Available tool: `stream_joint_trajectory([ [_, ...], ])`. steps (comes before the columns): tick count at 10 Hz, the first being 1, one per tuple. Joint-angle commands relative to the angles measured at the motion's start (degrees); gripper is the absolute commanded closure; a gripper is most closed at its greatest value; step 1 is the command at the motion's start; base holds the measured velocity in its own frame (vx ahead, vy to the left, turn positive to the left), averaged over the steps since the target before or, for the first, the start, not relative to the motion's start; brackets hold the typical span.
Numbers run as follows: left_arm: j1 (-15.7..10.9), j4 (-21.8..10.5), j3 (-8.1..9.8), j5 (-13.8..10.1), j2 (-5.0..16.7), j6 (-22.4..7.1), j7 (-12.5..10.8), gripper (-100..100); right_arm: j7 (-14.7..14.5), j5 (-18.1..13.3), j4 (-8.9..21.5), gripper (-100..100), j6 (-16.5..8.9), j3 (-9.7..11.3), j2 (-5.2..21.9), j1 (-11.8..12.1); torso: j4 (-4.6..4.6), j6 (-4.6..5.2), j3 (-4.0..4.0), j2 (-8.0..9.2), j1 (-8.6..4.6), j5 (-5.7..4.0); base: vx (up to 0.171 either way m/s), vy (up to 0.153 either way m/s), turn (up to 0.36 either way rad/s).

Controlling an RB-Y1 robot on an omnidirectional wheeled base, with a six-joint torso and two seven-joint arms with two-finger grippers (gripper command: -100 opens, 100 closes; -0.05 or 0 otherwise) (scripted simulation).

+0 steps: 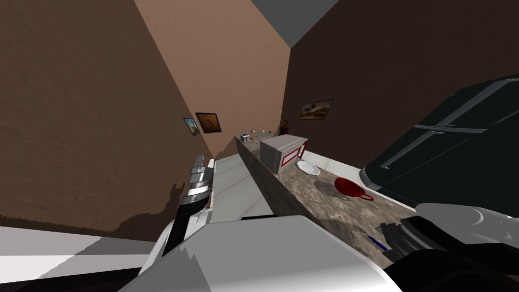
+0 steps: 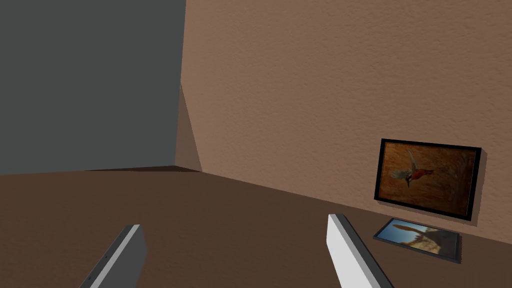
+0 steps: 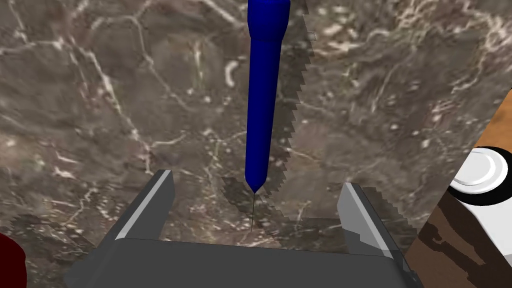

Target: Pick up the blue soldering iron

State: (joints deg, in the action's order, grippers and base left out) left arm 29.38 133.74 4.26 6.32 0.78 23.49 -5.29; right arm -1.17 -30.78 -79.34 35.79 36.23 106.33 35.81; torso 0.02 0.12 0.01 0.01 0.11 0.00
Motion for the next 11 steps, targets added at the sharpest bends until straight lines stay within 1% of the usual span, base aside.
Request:
stream_joint_trajectory([
  [1, 0.0, 0.0, 0.00, 0.0, 0.0, 0.0, 0.0, 0, -0.5, -0.6, 0.8, -100, -0.8, 0.4, -2.0, 0.3, 0.00, 0.00, 0.00, 0.00, 0.00, 0.00, 0.012, -0.003, 0.074],
  [3, 0.0, 0.0, 0.00, 0.0, 0.0, 0.0, 0.0, 0, -1.0, -1.1, 1.6, -100, -1.6, 0.7, -4.1, 0.5, 0.00, 0.01, 0.01, 0.01, -0.01, -0.01, 0.005, -0.004, 0.051],
  [4, 0.0, 0.0, 0.00, 0.0, 0.0, 0.0, 0.0, 0, -1.1, -1.3, 1.8, -100, -1.8, 0.8, -4.6, 0.6, 0.00, 0.00, 0.01, 0.01, -0.01, -0.01, 0.008, -0.002, 0.044],
  [5, 0.0, 0.0, 0.00, 0.0, 0.0, 0.0, 0.0, 0, -1.3, -0.6, 1.2, -100, -2.1, 0.7, -3.8, 0.9, 0.00, 0.00, 0.00, 0.01, 0.00, 0.00, 0.000, 0.000, 0.000],
  [6, 0.0, 0.0, 0.00, 0.0, 0.0, 0.0, 0.0, 0, -1.3, -0.6, 1.3, 100, -2.0, 0.7, -3.9, 0.9, 0.00, 0.00, 0.01, 0.02, 0.01, 0.01, 0.000, 0.000, 0.000],
  [10, 0.0, 0.0, 0.00, 0.0, 0.0, 0.0, 0.0, 0, -1.3, -0.6, 1.3, 100, -2.0, 0.7, -3.9, 0.9, 0.01, 0.01, 0.02, 0.04, 0.00, -0.02, 0.000, 0.000, 0.000],
  [11, 0.0, 0.0, 0.00, 0.0, 0.0, 0.0, 0.0, 0, -1.3, -0.6, 1.3, 0, -2.0, 0.7, -3.9, 0.9, 0.01, 0.01, 0.02, 0.04, 0.00, -0.02, 0.000, 0.000, 0.000],
])
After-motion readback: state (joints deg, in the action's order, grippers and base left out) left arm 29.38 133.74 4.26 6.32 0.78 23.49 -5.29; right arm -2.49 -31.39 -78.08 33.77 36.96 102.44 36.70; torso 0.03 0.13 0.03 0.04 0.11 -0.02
